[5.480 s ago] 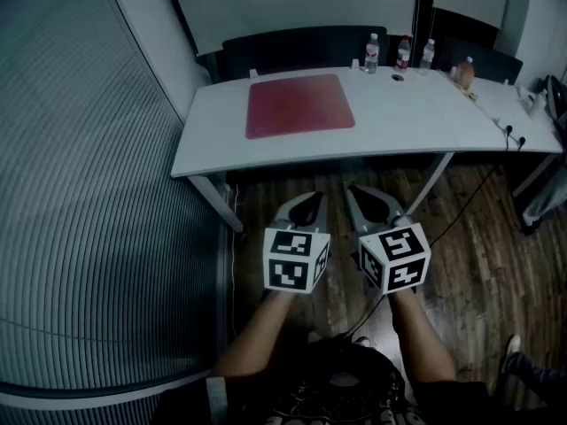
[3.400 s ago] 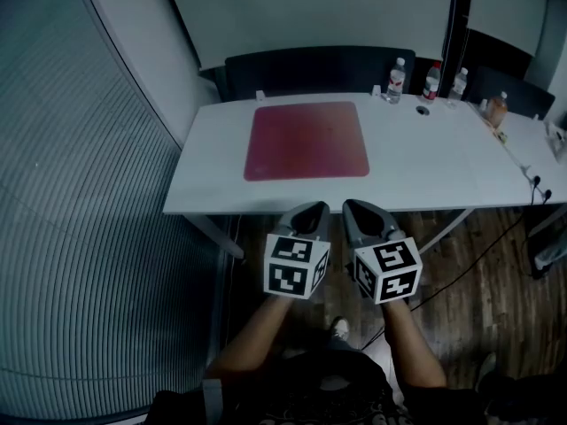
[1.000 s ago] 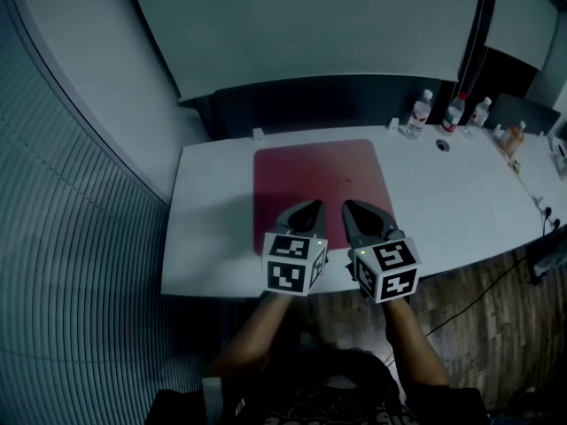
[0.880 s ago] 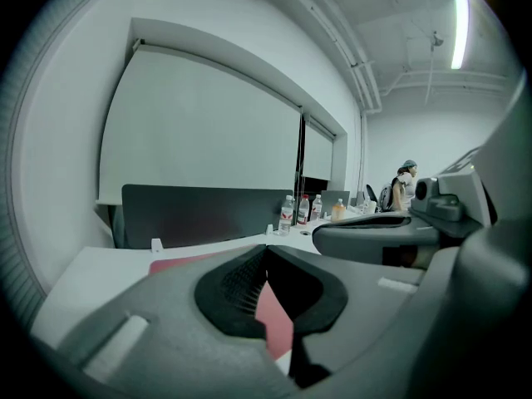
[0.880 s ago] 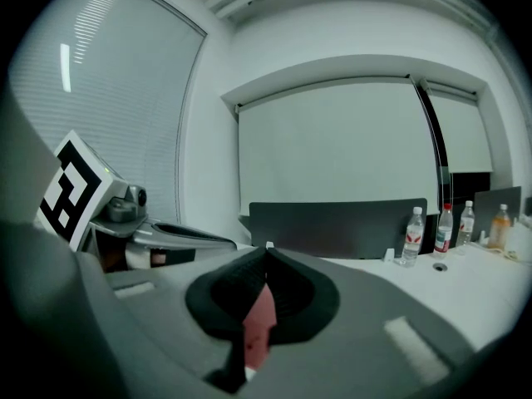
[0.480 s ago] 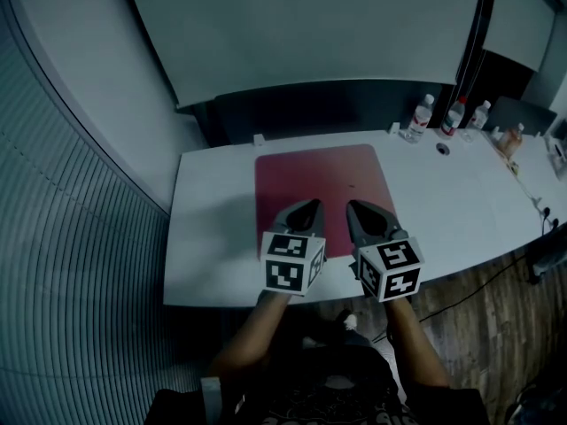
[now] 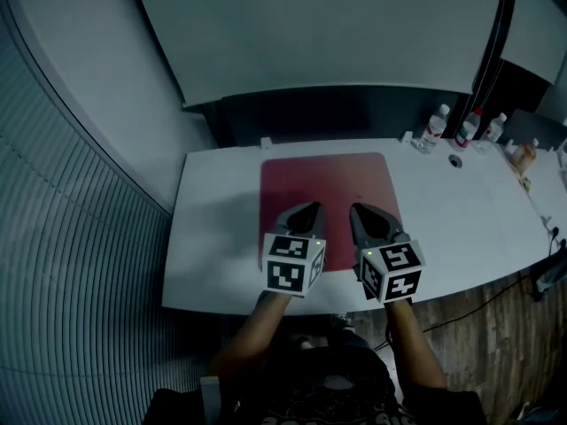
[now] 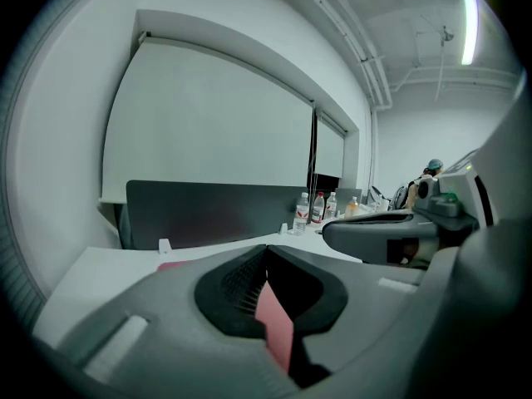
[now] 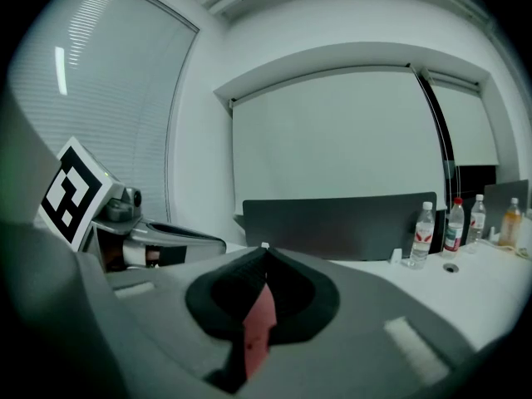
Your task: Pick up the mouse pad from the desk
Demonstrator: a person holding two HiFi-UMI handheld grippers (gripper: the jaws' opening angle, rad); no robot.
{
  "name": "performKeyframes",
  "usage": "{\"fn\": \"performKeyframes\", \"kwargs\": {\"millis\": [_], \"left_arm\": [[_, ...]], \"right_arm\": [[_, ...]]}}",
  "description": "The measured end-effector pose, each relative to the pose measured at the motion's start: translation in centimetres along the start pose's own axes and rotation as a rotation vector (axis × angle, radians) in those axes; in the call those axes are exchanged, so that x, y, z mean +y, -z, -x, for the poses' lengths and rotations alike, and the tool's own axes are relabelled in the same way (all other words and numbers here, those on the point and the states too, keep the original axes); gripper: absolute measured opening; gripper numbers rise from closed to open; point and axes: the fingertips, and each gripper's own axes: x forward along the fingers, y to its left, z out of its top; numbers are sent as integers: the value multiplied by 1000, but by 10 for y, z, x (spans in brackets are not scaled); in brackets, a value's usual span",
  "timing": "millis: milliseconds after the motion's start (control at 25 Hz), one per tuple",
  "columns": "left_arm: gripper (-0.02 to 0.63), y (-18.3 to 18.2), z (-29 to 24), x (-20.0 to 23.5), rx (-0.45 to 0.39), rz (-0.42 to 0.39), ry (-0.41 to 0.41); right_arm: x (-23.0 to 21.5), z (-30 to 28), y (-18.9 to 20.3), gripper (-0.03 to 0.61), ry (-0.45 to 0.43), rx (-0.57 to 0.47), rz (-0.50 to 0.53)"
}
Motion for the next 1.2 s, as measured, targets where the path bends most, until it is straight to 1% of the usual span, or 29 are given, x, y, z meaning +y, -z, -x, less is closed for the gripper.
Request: {"fn": "performKeyframes", "kwargs": {"millis": [280,560,720,1000,1200], "left_arm": [[6,-7,-33,12,12,14,-42],[6,-2,-66,19,29,34,-68],[6,2,-82,20,50,39,-76],[8,11,-102,21,59,47,-69],[9,23,-112,28,81,49,-79]], "right_arm": [[-23,-29,-1,2,-48,17,0],[-46,-52,5,2,-83,34,-2],[-58,-62,9,2,-100,44,-10],[-75,-76,18,2,-120,57,-22],[-82,-84,31,3,-139,81,-25]]}}
